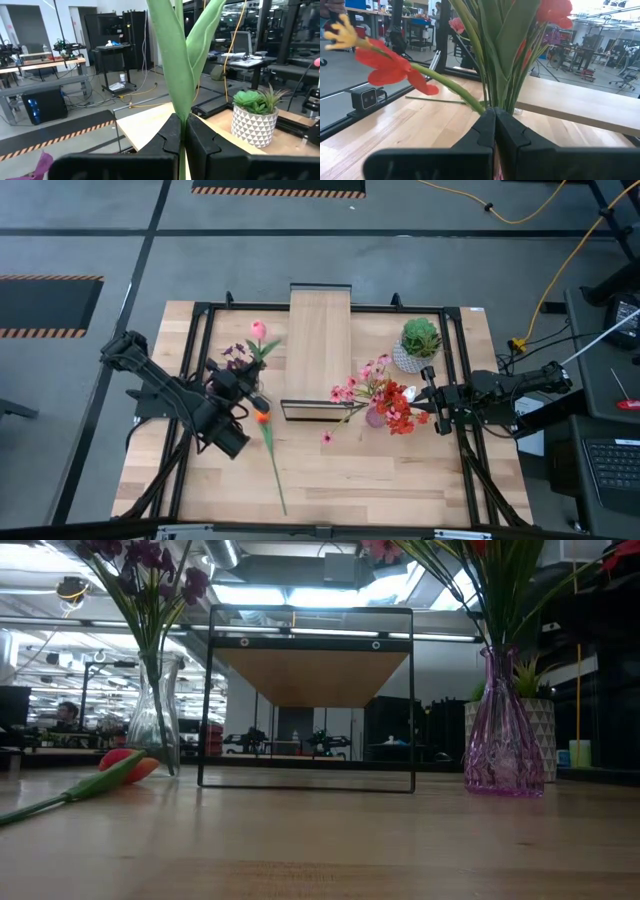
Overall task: Pick and place flowers into a vace then onto a shelf
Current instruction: Put the pink tulip into the transparent vase
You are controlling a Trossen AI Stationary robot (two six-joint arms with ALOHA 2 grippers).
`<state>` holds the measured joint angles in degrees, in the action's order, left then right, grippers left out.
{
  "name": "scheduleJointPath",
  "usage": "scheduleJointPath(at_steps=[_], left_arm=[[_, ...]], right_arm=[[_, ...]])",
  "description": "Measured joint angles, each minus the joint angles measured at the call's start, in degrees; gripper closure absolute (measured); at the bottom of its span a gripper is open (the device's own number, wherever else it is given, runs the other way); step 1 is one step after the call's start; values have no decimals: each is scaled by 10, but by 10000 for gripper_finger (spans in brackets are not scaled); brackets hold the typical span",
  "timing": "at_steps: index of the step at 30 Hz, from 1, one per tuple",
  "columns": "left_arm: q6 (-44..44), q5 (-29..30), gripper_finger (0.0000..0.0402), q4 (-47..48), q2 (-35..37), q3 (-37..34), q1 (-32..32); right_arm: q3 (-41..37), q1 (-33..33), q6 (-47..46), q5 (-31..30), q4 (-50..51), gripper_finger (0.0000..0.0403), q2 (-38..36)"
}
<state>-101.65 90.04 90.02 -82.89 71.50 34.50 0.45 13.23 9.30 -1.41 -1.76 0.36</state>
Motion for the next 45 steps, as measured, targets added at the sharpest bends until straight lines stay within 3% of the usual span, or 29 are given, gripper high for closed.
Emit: scheduleJointPath(at_steps=[22, 35, 45], left_arm=[[-12, 0, 398, 0, 16, 0, -17], [25, 0, 398, -2, 16, 0, -33], [-32, 0, 398, -63, 13, -95, -45]], right_arm=[[0, 0, 2, -5, -1, 393, 0], [0, 0, 2, -5, -1, 393, 0], [0, 0, 1, -5, -1, 393, 0]])
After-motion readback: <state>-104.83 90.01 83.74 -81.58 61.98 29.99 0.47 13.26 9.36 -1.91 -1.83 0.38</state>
